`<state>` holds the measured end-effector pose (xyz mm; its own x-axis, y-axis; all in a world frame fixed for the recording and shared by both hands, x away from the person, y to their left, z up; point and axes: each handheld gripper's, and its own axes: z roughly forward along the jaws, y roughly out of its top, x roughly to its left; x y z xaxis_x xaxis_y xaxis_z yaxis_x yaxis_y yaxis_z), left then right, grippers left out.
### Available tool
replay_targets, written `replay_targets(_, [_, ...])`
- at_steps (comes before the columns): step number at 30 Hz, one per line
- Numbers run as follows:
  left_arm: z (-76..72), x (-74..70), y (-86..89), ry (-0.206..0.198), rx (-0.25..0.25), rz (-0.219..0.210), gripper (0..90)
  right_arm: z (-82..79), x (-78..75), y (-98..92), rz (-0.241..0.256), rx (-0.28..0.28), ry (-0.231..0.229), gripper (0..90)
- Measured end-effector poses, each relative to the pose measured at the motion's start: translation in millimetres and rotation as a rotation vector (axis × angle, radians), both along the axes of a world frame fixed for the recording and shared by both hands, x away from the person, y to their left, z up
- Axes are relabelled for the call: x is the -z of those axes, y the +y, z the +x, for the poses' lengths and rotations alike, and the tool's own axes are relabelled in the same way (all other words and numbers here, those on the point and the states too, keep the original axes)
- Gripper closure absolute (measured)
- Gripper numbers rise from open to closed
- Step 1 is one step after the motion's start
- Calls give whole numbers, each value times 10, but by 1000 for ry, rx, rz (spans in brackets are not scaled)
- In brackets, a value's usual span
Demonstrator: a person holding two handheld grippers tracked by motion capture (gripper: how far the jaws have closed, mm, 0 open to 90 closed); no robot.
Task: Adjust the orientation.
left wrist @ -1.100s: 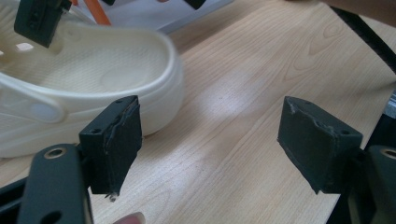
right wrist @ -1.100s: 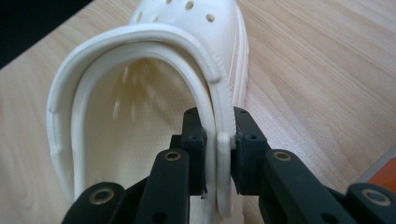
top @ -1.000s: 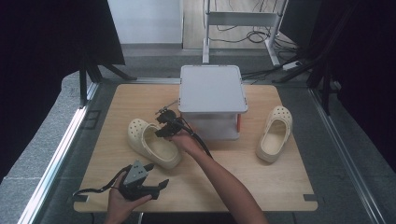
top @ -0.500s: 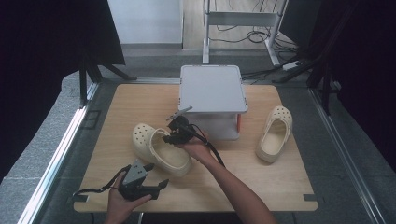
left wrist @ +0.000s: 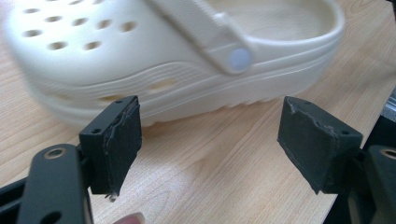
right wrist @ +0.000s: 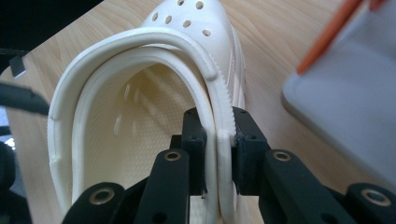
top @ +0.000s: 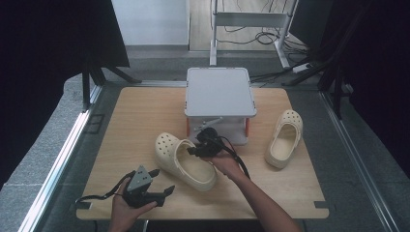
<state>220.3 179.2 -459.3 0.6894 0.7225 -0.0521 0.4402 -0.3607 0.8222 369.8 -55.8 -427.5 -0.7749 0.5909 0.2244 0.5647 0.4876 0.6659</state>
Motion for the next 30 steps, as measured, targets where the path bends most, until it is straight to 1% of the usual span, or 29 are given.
replay_targets(1, [3, 0, -1, 0, -1, 0, 221, -72, 5, -137, 4, 24, -3, 786])
replay_targets(3, [2, 0, -2, 1, 0, -2, 222, -87, 4, -163, 4, 28, -4, 786])
replay_targets(5, [3, 5, -8, 3, 1, -2, 222, -186, 6, -321, 13, 53, -18, 786])
replay_targets(7, [3, 4, -8, 3, 2, -2, 221, -209, 8, -357, 17, 59, -18, 786])
replay_targets(8, [4, 3, -7, 3, 1, -2, 221, -279, 30, -456, 30, 79, -25, 786])
replay_targets(9, [5, 1, -4, 2, 1, -2, 221, -279, 30, -456, 30, 79, -25, 786])
replay_targets(10, [7, -1, -2, 2, 0, -1, 221, -335, 63, -532, 38, 92, -19, 786])
replay_targets(13, [10, -1, -2, 2, 0, -1, 221, -396, 129, -626, 46, 108, -11, 786])
replay_targets(14, [13, -1, -4, 3, 1, -3, 221, -396, 129, -626, 46, 108, -11, 786])
replay_targets(15, [21, -1, -4, 3, 2, -1, 221, -437, 196, -703, 53, 125, -3, 786])
replay_targets(16, [21, -1, -4, 3, 2, -1, 221, -437, 196, -703, 53, 125, -3, 786])
replay_targets(17, [31, 4, -8, 5, 2, 0, 222, -471, 256, -773, 61, 150, 2, 786])
replay_targets(18, [31, 4, -8, 5, 2, 0, 222, -471, 256, -773, 61, 150, 2, 786])
replay_targets(19, [36, 7, -11, 4, 3, 0, 222, -505, 305, -838, 66, 172, 9, 786])
replay_targets(20, [41, 10, -13, 5, 6, 0, 222, -505, 305, -838, 66, 172, 9, 786])
replay_targets(21, [49, 17, -20, 6, 9, 1, 222, -534, 351, -906, 68, 192, 11, 786])
replay_targets(22, [49, 17, -20, 6, 9, 1, 222, -534, 351, -906, 68, 192, 11, 786])
replay_targets(23, [53, 21, -23, 7, 8, 3, 222, -551, 372, -938, 69, 205, 13, 786])
replay_targets(25, [61, 29, -29, 9, 12, 4, 222, -617, 399, -1000, 67, 231, 5, 785])
replay_targets(26, [65, 35, -33, 10, 13, 5, 222, -617, 399, -1000, 67, 231, 5, 785])
replay_targets(28, [74, 51, -47, 13, 18, 8, 222, -685, 430, -1003, 68, 240, 0, 783])
replay_targets(30, [75, 55, -49, 14, 20, 8, 222, -700, 438, -1001, 61, 249, -7, 782])
